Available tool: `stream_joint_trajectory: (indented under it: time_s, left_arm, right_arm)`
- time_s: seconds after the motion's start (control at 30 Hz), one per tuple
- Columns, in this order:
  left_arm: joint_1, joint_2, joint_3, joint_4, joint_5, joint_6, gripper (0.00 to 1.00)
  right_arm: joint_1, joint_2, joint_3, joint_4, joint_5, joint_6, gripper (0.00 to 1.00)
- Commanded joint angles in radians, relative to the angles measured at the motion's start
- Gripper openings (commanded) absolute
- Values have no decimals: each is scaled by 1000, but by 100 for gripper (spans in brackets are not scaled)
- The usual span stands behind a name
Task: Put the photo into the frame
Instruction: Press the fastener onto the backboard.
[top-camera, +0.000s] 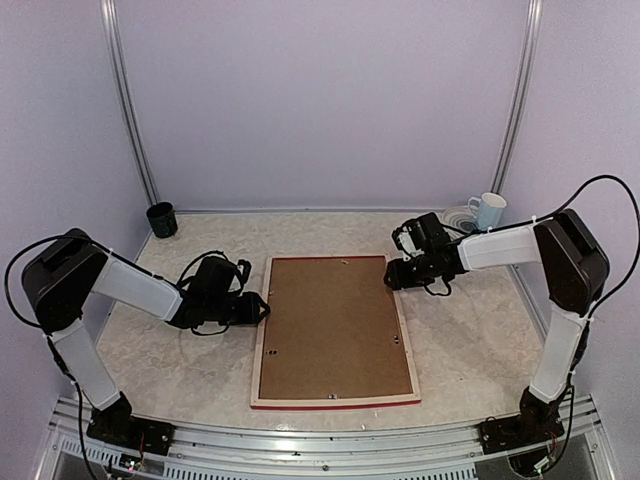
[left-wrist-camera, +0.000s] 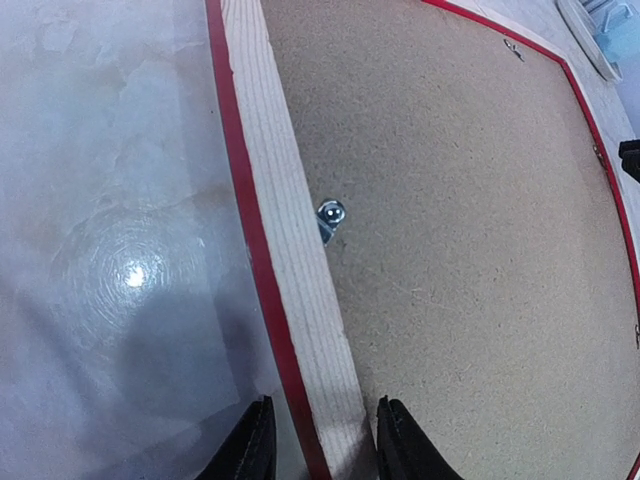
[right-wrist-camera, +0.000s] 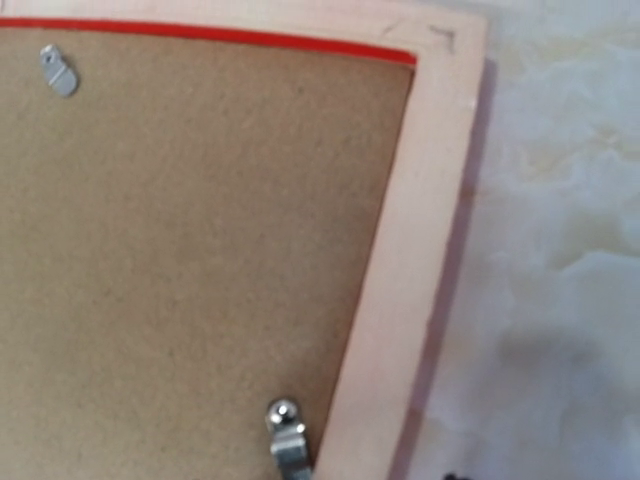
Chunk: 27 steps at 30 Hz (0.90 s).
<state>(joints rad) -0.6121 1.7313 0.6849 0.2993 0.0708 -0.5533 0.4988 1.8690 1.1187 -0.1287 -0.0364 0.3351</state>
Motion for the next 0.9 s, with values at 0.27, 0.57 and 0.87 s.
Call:
stream_joint_trajectory:
  time_s: [0.27,0.57,0.87]
  left_arm:
    - [9,16,-19,-9,11,-7,35]
    - [11,20,-15,-11,15,-6,34]
    - [11,30,-13,-5,28,-10,35]
  right_arm:
    - [-9,78,39,16,100,26,48]
    - [-9,55,38,40,59,31,47]
    - [-5,102,86,-36,126,21,48]
